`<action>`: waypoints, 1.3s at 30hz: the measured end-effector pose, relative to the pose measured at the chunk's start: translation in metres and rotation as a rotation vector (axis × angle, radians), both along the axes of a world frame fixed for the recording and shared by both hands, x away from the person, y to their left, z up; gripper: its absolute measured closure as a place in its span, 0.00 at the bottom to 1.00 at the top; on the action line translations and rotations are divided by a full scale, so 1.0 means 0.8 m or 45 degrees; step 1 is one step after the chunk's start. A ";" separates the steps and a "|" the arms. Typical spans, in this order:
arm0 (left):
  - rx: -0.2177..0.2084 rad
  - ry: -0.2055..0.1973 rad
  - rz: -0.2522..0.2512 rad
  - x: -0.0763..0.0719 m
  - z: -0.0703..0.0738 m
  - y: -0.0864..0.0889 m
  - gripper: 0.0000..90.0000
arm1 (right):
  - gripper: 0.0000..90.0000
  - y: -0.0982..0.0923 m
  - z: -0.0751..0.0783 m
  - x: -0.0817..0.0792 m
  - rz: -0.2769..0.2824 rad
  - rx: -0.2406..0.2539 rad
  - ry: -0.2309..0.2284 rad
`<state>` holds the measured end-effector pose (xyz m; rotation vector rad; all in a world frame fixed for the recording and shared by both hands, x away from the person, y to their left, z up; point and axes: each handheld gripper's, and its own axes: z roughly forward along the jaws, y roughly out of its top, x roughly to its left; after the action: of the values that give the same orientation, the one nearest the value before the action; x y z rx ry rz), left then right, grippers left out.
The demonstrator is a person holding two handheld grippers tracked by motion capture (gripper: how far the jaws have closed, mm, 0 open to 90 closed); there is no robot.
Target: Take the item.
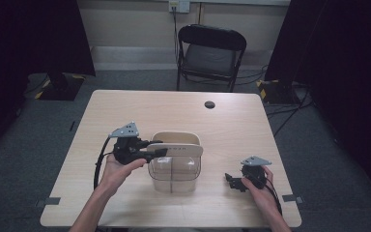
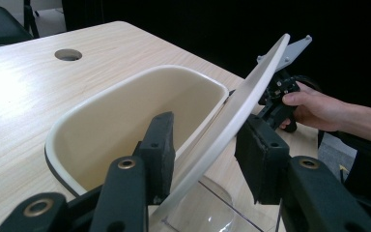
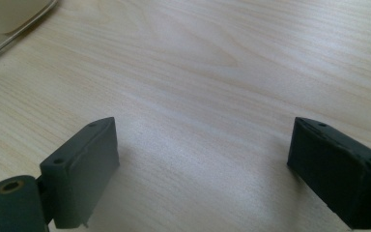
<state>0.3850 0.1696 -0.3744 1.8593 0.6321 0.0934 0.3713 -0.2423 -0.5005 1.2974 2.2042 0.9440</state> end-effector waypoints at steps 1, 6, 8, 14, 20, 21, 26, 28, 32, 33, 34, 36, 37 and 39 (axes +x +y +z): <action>-0.002 0.000 0.000 0.000 0.000 0.000 0.65 | 0.11 0.000 0.000 0.000 -0.001 0.000 0.000; 0.003 0.001 -0.003 0.000 0.000 0.000 0.65 | 0.11 0.000 0.000 0.000 0.000 0.000 0.000; 0.011 0.000 -0.002 0.000 0.001 0.001 0.65 | 0.11 0.000 0.000 0.000 0.000 0.000 0.000; -0.005 0.005 -0.008 0.000 -0.001 0.000 0.65 | 0.11 0.000 0.000 0.000 -0.001 0.000 0.000; 0.011 0.002 -0.003 0.001 0.000 0.000 0.65 | 0.11 0.000 0.000 0.000 0.000 0.000 0.000; 0.012 0.002 -0.004 0.001 0.000 0.000 0.65 | 0.11 0.000 0.000 0.000 0.000 0.000 0.000; 0.011 0.002 -0.002 0.001 0.000 0.000 0.65 | 0.11 0.000 0.000 0.000 0.000 0.000 0.000; 0.010 0.002 0.000 0.001 0.000 0.000 0.65 | 0.11 0.000 0.000 0.000 0.000 0.000 0.000; 0.005 0.002 0.002 0.001 0.000 0.000 0.65 | 0.11 0.000 0.000 0.000 0.000 0.000 0.000; 0.005 0.002 0.003 0.001 0.000 0.000 0.65 | 0.11 0.000 0.000 0.000 0.000 0.000 0.000; 0.010 0.003 0.004 0.001 0.000 0.000 0.65 | 0.11 0.000 0.000 0.000 0.000 0.000 0.000; 0.010 0.004 0.004 0.001 0.000 0.000 0.65 | 0.11 0.000 0.000 0.000 0.000 0.000 0.000; 0.010 0.004 0.004 0.001 0.000 0.000 0.65 | 0.11 0.000 0.000 0.000 0.000 0.000 0.000; 0.010 0.004 0.004 0.001 0.000 0.000 0.65 | 0.11 0.000 0.000 0.000 0.000 0.000 0.000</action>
<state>0.3860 0.1697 -0.3741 1.8663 0.6375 0.0955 0.3712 -0.2422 -0.5005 1.2975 2.2039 0.9435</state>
